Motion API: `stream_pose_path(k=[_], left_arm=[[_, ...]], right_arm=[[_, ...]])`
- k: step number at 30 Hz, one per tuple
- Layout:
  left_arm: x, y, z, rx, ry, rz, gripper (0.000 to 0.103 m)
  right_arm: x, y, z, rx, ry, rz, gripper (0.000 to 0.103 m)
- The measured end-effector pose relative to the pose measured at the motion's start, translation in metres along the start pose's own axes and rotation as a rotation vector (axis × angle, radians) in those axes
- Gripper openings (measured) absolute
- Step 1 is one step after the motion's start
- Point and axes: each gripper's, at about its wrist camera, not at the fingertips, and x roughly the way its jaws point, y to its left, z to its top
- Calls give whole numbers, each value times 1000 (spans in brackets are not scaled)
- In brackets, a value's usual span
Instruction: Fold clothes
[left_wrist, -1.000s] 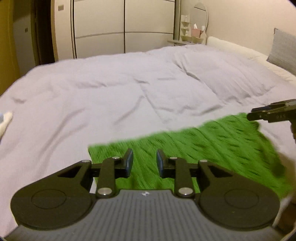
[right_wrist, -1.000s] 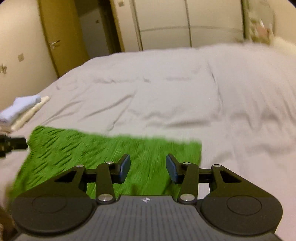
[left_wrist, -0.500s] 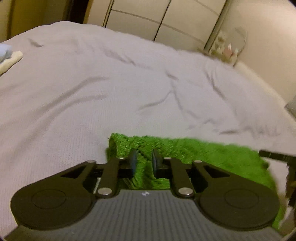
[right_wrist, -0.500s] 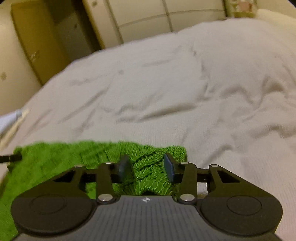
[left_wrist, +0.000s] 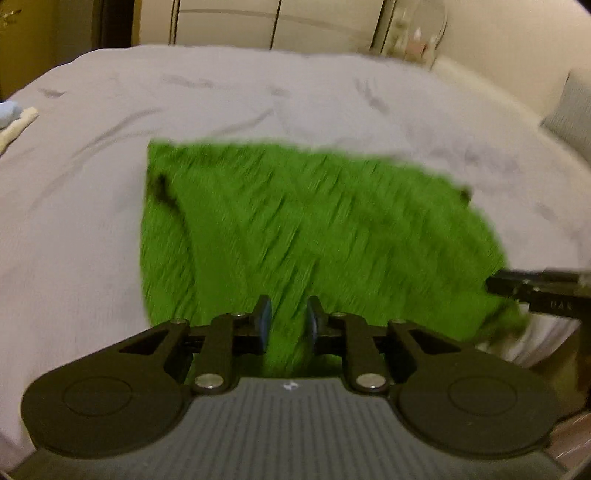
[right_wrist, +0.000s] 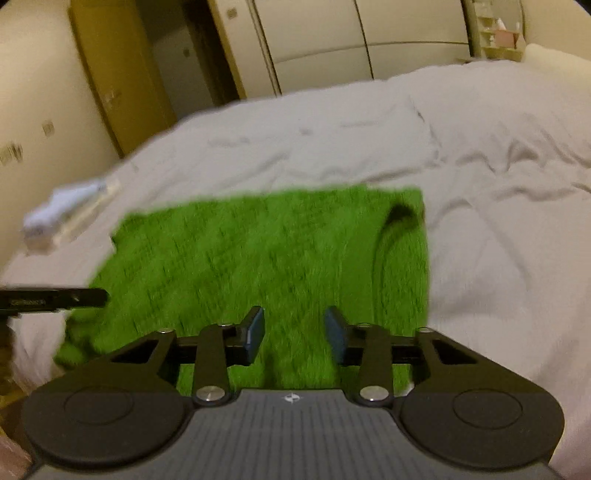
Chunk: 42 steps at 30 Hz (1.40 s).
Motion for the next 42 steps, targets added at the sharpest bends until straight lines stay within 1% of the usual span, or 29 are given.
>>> stream_pose_path(k=[2,3,4,5,6,8,10,12,13,15,16,18,20,21,22,25,26,27,28,29,30,33,37,38,39,42], left_arm=[[-5,-2,-6,-14,2,19,17],[-12,-6,-5,-3,-13,33,17],[-20,-9,-4,7,-27,48,19],[-27,-13,-3,18,-41,62,25],[-34,-16,-3,27,-52,72,28],[-40,-21,-5,38,-55,85,30],[-35,-22,-9,36,-21,110,31],[-20,-24,-14,48,17,151,34],[-15,-25,-15,55,27,169,33],[-15,-32,-13,75,30,197,34],[-19,-36,-11,80,24,202,35],[-32,-42,-8,80,-2,191,44],[-43,-47,-6,74,-20,186,48],[-49,-49,-6,70,-27,184,48],[-53,-52,-6,66,-30,185,48],[-63,-58,-3,56,-21,199,48],[-67,-59,-2,56,-24,202,48],[-72,-61,-1,56,-29,207,50],[-76,-63,0,56,-34,211,53],[-81,-65,1,57,-41,216,62],[-87,-66,0,58,-52,223,68],[-100,-69,-3,58,-77,235,68],[-109,-70,-7,50,-77,239,71],[-110,-70,-8,48,-75,241,71],[-112,-70,-9,47,-73,242,71],[-116,-72,-13,46,-71,245,73]], right_arm=[[11,1,-12,-21,52,-49,33],[11,-1,-14,1,52,-49,33],[5,1,-12,16,44,-52,33],[-2,6,-10,11,28,-56,34],[-10,11,-8,-1,5,-55,36],[-23,19,-7,-14,-27,-49,39],[-29,21,-10,-2,-36,-48,41],[-23,20,-15,20,-15,-43,41],[-18,19,-18,31,0,-38,44],[0,16,-23,33,52,-62,46],[5,16,-24,35,57,-69,47],[1,23,-18,47,62,-91,50],[-10,28,-12,58,30,-92,66],[-17,31,-10,64,11,-89,83],[-24,34,-9,70,-8,-92,88],[-41,39,-10,84,-35,-94,89],[-45,40,-10,93,-31,-94,89],[-48,40,-10,100,-25,-93,89],[-51,41,-9,106,-20,-92,89],[-55,41,-8,109,-20,-97,89],[-59,42,-7,110,-24,-103,89],[-71,45,-2,114,-35,-120,90],[-81,51,-4,126,-43,-122,92],[-84,52,-4,129,-45,-123,95],[-86,54,-6,127,-47,-120,103],[-92,59,-11,116,-59,-113,102]])
